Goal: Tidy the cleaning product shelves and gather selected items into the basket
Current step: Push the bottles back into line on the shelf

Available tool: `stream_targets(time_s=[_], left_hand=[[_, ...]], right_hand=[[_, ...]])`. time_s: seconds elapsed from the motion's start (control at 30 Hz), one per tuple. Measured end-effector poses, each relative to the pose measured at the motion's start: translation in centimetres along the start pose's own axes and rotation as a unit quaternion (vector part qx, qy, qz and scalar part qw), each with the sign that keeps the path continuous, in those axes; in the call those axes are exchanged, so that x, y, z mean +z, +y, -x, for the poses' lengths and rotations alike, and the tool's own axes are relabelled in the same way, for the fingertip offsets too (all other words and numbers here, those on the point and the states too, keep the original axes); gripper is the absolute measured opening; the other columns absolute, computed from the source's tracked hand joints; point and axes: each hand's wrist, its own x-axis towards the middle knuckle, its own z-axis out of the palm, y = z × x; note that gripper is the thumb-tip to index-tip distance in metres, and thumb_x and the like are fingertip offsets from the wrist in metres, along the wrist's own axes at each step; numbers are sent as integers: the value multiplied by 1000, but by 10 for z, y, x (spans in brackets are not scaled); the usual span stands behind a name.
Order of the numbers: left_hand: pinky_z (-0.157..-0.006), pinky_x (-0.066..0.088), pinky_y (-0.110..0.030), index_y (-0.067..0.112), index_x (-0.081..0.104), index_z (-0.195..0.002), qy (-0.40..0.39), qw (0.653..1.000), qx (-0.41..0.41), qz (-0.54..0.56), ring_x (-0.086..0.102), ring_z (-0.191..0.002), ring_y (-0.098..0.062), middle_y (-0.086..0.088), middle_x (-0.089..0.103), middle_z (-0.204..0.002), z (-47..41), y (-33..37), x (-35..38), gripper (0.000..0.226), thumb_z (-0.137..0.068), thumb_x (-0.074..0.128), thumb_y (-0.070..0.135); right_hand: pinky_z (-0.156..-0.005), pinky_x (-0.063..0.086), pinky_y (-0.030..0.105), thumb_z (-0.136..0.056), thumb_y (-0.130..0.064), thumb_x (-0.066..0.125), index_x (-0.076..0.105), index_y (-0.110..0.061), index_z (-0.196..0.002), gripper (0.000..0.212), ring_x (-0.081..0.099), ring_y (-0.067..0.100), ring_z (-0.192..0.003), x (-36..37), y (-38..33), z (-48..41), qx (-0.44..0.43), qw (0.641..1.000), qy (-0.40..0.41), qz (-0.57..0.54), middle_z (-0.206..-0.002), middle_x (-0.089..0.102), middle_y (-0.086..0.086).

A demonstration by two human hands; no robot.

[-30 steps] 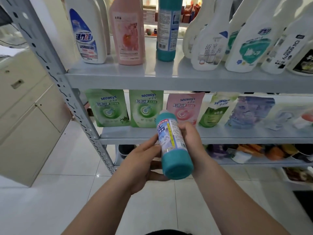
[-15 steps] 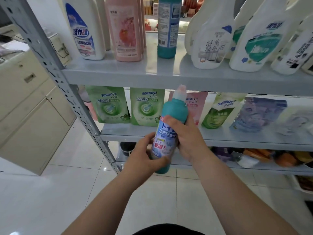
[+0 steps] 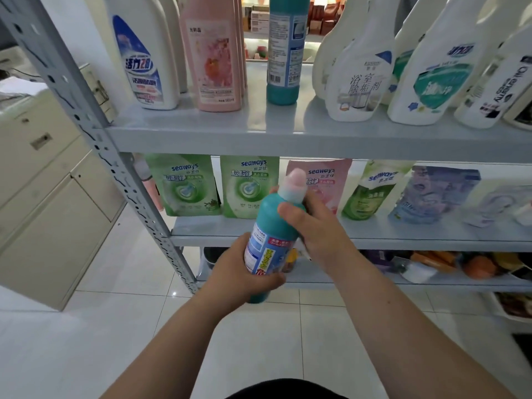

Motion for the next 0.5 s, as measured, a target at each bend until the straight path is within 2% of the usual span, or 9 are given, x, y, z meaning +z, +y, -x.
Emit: stream_targets(time_s=[0.03, 0.1, 0.13, 0.2, 0.27, 0.33, 0.37, 0.43, 0.5], left_hand=[[-66, 55, -9, 44, 53, -104, 38, 999, 7, -31, 67, -86, 9, 35, 66, -98, 0, 0, -2, 64, -52, 90, 51], [-57, 50, -7, 45, 49, -100, 94, 993, 20, -64, 64, -82, 13, 43, 60, -95, 0, -4, -7, 63, -53, 91, 49], [-57, 49, -7, 46, 48, -98, 113, 991, 27, -70, 63, -81, 13, 42, 60, -95, 0, -7, -9, 63, -54, 92, 48], [-59, 51, -10, 47, 47, -98, 145, 986, 36, -71, 64, -83, 11, 33, 64, -95, 1, -12, -10, 63, -54, 92, 49], [-64, 51, -10, 49, 47, -101, 162, 984, 52, -54, 63, -86, 12, 30, 65, -97, 3, -15, -9, 66, -56, 94, 41], [-71, 48, -5, 49, 49, -110, 156, 983, 90, -22, 61, -96, 14, 30, 65, -103, 5, -20, -11, 71, -62, 96, 25], [-78, 50, -8, 44, 51, -119, 145, 983, 110, -6, 61, -103, 11, 25, 65, -109, 6, -23, -14, 72, -66, 95, 21], [-93, 54, -23, 27, 53, -135, 110, 983, 144, 34, 62, -117, -5, 11, 64, -125, 5, -27, -23, 72, -73, 90, 22], [-94, 52, -18, 22, 52, -138, 99, 980, 164, 51, 61, -121, -6, 16, 62, -128, 8, -32, -29, 72, -75, 85, 30]], right_hand=[[-77, 56, 22, -73, -59, 74, 69, -44, -102, 33, 69, 4, -96, -1, -4, -1, -21, 998, 40, 48, -101, 72, -14], [-71, 50, 14, -78, -62, 70, 66, -42, -92, 25, 64, -4, -85, -1, -10, -3, -59, 988, 87, 117, -91, 68, -21], [-73, 50, 15, -78, -61, 71, 66, -40, -95, 27, 64, -3, -87, 0, -11, -3, -59, 987, 82, 125, -92, 68, -21], [-82, 55, 25, -70, -56, 79, 66, -36, -109, 45, 69, 5, -100, 9, -7, -3, -10, 997, 37, 71, -104, 73, -14], [-88, 59, 36, -61, -42, 87, 63, -33, -118, 63, 71, 17, -108, 20, 0, 2, 10, 1000, -5, 26, -114, 74, -4], [-97, 57, 46, -60, -23, 94, 61, -26, -124, 72, 67, 26, -116, 30, 4, 10, -49, 994, -36, 88, -122, 69, 4], [-100, 55, 46, -62, -15, 95, 60, -24, -125, 73, 65, 28, -119, 34, 6, 14, -81, 987, -59, 125, -124, 67, 3], [-103, 53, 36, -65, -9, 95, 59, -25, -126, 73, 63, 25, -121, 42, 8, 17, -122, 972, -97, 174, -125, 65, -4], [-102, 50, 26, -64, -8, 95, 59, -25, -126, 73, 62, 21, -122, 52, 10, 19, -136, 968, -105, 185, -125, 65, -7]])
